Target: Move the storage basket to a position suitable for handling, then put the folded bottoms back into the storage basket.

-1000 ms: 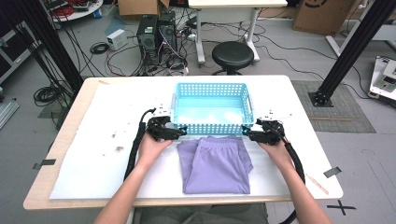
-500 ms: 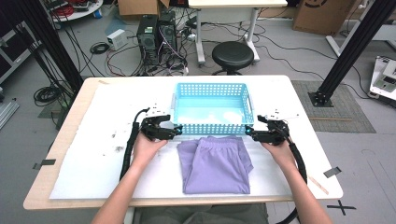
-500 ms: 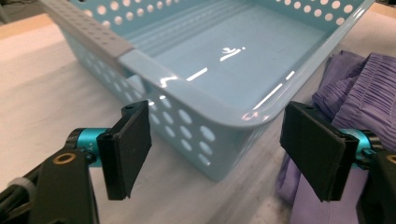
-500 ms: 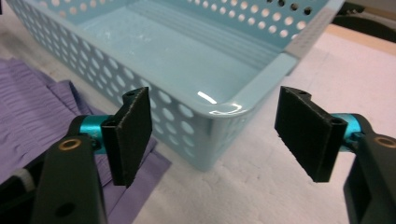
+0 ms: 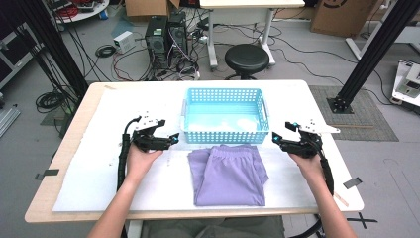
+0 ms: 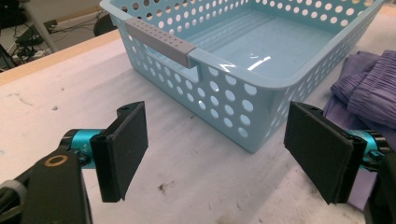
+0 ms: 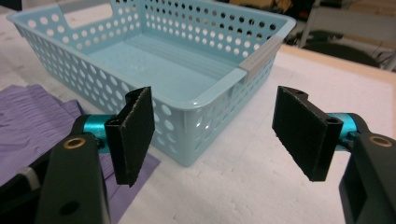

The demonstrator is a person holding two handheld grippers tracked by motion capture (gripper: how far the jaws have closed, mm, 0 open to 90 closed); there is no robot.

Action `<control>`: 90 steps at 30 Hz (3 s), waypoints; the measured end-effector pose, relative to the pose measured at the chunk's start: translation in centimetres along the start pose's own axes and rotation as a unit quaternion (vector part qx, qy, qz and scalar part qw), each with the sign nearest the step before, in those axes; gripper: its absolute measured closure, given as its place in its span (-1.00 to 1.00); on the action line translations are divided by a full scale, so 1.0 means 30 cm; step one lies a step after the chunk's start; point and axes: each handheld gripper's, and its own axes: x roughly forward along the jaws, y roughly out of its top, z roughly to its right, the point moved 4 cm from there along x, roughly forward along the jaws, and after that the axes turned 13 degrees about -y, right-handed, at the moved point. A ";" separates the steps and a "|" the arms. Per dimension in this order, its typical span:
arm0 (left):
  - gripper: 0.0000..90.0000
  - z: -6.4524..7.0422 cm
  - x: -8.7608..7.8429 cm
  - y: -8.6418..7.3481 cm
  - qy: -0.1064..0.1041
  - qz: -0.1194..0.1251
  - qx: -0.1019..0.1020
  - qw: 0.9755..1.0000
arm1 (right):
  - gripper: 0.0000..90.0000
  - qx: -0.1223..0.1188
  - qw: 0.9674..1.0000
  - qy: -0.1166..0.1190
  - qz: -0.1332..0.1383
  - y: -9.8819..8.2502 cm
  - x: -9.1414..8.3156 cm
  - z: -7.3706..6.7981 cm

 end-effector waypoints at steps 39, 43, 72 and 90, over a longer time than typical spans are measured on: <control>-0.52 0.034 -0.120 -0.009 0.013 0.068 -0.006 0.998 | -0.54 0.022 1.000 -0.006 0.019 0.023 -0.038 0.011; -0.52 0.029 -0.123 -0.011 0.007 0.068 -0.013 0.998 | -0.54 0.024 0.999 -0.013 0.023 0.039 -0.034 0.013; -0.50 0.105 -0.088 -0.010 0.004 0.061 0.007 0.998 | -0.53 0.000 0.999 -0.038 0.030 0.023 -0.053 -0.007; -0.33 0.278 -0.060 -0.077 -0.069 0.027 -0.055 0.996 | -0.38 -0.026 0.998 -0.042 0.037 -0.034 -0.139 -0.087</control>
